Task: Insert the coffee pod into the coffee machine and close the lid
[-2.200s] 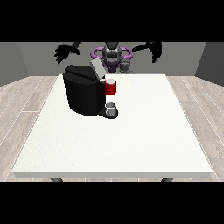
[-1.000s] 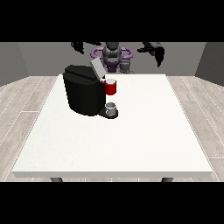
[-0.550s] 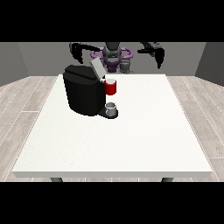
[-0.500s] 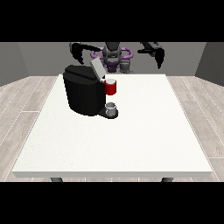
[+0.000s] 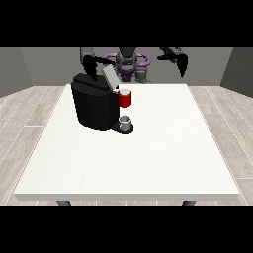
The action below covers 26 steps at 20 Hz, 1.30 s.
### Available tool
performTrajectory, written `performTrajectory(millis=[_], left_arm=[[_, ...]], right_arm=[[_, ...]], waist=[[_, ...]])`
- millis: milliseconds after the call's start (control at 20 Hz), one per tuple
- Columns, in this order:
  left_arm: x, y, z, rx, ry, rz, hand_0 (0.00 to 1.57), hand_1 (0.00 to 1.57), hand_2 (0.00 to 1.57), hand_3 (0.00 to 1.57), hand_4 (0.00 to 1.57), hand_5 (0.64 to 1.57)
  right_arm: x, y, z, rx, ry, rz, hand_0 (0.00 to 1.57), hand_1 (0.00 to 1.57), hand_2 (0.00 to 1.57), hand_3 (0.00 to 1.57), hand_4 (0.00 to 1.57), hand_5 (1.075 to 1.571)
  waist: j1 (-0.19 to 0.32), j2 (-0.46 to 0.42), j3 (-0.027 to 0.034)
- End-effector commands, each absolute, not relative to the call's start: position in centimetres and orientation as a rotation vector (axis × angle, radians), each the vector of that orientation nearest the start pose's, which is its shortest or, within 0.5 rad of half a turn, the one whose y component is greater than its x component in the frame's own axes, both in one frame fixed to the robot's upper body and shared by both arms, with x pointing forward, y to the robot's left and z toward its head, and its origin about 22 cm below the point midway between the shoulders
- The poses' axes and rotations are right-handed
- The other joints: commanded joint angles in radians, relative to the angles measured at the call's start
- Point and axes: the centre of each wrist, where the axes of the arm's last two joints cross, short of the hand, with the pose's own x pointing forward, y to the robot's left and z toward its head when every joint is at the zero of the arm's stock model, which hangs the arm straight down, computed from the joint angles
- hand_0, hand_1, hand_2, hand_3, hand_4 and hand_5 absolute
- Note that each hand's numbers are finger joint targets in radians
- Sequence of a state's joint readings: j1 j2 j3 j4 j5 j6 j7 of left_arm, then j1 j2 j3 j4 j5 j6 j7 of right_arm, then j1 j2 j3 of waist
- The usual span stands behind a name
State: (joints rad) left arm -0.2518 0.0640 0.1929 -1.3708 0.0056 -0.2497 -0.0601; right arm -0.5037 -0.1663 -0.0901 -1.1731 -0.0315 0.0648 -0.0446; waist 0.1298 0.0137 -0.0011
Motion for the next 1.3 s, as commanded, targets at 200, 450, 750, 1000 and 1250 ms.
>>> performTrajectory(millis=[200,450,750,1000,1250], left_arm=[[31.0,26.7,4.1,-0.072,-1.681,-0.143,0.0,0.0,0.0,0.0,0.0,1.571],[30.6,26.5,3.4,-0.073,-1.702,-0.147,0.0,0.0,0.0,0.0,0.0,1.571],[30.2,27.2,1.1,-0.034,-1.716,-0.118,0.0,0.0,0.0,0.0,0.0,1.571],[30.7,27.0,2.4,-0.04,-1.713,-0.107,0.0,0.0,0.0,0.0,0.13,1.571],[30.4,27.9,2.2,-0.046,-1.666,-0.136,0.0,0.0,0.0,0.0,0.15,1.571]], right_arm=[[38.7,-24.1,7.9,0.01,-1.71,0.211,0.0,0.0,0.0,0.0,0.0,1.571],[38.6,-22.6,6.2,-0.02,-1.732,0.25,0.0,0.0,0.0,0.0,0.0,1.571],[39.2,-20.3,8.1,0.033,-1.74,0.325,0.0,0.0,0.0,0.0,0.0,1.571],[39.5,-19.4,8.0,0.02,-1.752,0.328,0.0,0.0,0.0,0.0,0.0,1.571],[39.9,-19.1,9.2,0.008,-1.744,0.378,0.0,0.0,0.0,0.0,0.21,1.571]], waist=[[-0.001,0.058,0.0013],[0.007,0.082,0.0013],[-0.018,0.095,0.001],[-0.001,0.076,0.0011],[0.009,0.046,0.0011]])
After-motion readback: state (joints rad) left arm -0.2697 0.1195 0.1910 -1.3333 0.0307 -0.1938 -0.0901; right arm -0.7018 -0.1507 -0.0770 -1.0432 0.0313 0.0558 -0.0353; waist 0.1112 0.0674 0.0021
